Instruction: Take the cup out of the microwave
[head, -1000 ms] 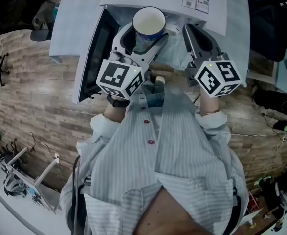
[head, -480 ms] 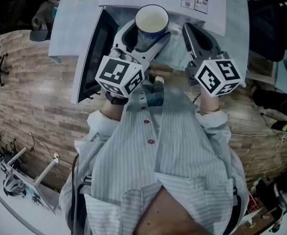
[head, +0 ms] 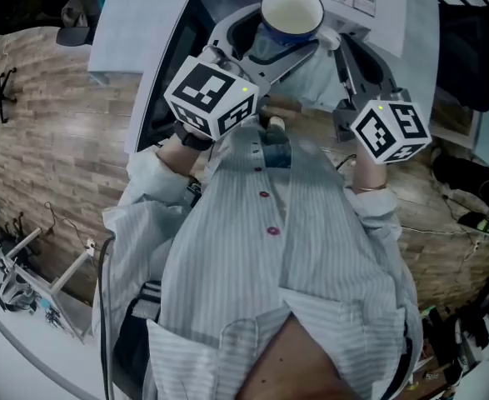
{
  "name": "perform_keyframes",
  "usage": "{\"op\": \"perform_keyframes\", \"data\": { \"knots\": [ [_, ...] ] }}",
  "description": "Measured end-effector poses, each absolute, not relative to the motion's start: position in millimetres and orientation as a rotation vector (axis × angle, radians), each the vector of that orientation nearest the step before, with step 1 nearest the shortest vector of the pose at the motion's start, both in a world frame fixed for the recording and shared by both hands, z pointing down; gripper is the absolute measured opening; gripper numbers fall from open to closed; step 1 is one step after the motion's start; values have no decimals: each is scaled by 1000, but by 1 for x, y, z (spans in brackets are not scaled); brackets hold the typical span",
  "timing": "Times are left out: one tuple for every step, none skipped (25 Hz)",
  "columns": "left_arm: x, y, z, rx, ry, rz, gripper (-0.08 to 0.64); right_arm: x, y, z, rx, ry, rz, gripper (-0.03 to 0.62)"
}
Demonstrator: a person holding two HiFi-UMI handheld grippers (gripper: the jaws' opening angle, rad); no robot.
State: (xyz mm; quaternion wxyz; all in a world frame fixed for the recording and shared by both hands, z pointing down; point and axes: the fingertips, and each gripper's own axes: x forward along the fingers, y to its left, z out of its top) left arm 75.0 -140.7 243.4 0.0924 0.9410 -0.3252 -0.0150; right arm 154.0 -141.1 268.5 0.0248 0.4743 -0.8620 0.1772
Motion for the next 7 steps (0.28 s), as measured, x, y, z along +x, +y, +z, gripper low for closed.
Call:
{"op": "perform_keyframes", "data": {
  "knots": [
    [76, -141, 243, 2800, -957, -34, 362, 155, -140, 268, 1468, -2666, 550, 32],
    [77, -141, 243, 2805, -947, -26, 362, 156, -139, 267, 1473, -2664, 549, 32],
    [78, -142, 242, 2813, -936, -21, 362, 157, -139, 266, 1482, -2661, 545, 32],
    [79, -143, 242, 2823, -923, -18, 362, 159, -139, 265, 1494, -2658, 538, 32],
    [80, -145, 241, 2834, -909, -16, 362, 162, -139, 264, 1508, -2654, 529, 32],
    [82, -147, 240, 2846, -895, -16, 362, 164, -139, 262, 1522, -2649, 519, 32],
    [84, -149, 239, 2857, -881, -15, 362, 166, -140, 261, 1535, -2645, 509, 32]
  ]
}}
